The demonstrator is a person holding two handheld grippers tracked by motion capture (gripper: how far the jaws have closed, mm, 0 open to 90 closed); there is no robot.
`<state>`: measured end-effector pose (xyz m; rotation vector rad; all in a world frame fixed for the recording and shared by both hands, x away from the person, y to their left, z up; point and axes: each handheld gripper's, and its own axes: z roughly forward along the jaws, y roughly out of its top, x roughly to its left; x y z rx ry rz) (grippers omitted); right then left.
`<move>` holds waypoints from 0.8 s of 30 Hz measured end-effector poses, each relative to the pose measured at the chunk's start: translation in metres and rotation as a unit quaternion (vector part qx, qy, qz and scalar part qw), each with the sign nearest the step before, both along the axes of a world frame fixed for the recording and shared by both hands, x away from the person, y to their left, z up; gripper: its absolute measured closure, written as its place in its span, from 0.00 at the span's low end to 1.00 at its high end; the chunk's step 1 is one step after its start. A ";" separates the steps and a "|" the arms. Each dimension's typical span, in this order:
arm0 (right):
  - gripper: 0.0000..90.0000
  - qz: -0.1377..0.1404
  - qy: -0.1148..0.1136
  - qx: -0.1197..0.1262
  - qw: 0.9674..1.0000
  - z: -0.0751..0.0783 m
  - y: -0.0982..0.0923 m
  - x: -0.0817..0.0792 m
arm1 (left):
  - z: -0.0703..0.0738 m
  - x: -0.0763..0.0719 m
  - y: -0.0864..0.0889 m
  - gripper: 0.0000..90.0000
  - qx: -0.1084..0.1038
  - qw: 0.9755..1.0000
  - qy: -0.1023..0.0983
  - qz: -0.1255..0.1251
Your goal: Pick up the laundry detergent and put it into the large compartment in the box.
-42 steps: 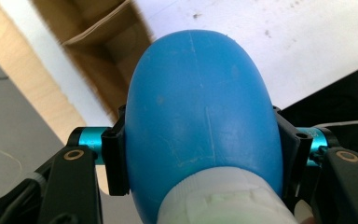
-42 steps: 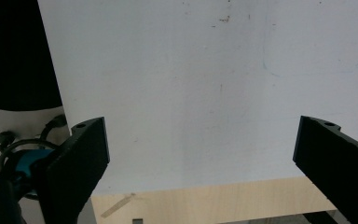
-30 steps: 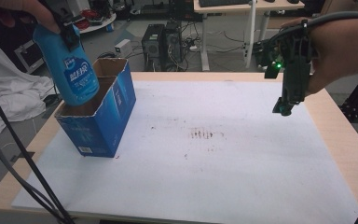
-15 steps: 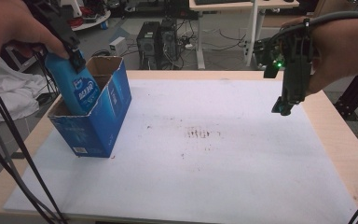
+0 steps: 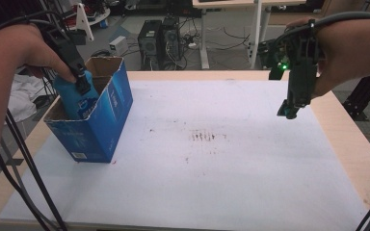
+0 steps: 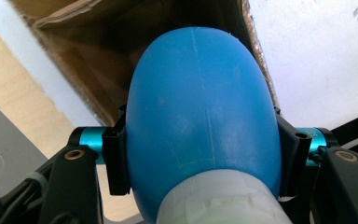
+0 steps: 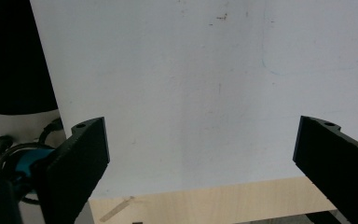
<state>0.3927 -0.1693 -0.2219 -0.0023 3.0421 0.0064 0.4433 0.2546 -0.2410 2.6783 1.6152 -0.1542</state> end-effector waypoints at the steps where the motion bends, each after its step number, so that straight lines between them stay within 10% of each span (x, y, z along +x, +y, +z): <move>1: 0.03 -0.001 0.001 -0.001 1.000 -0.001 0.001 0.000 | -0.004 0.000 -0.001 0.41 0.003 1.000 -0.001 -0.017; 24: 0.03 0.001 0.002 -0.006 1.000 -0.006 0.004 0.004 | -0.049 0.004 -0.007 0.41 0.011 0.994 0.013 -0.110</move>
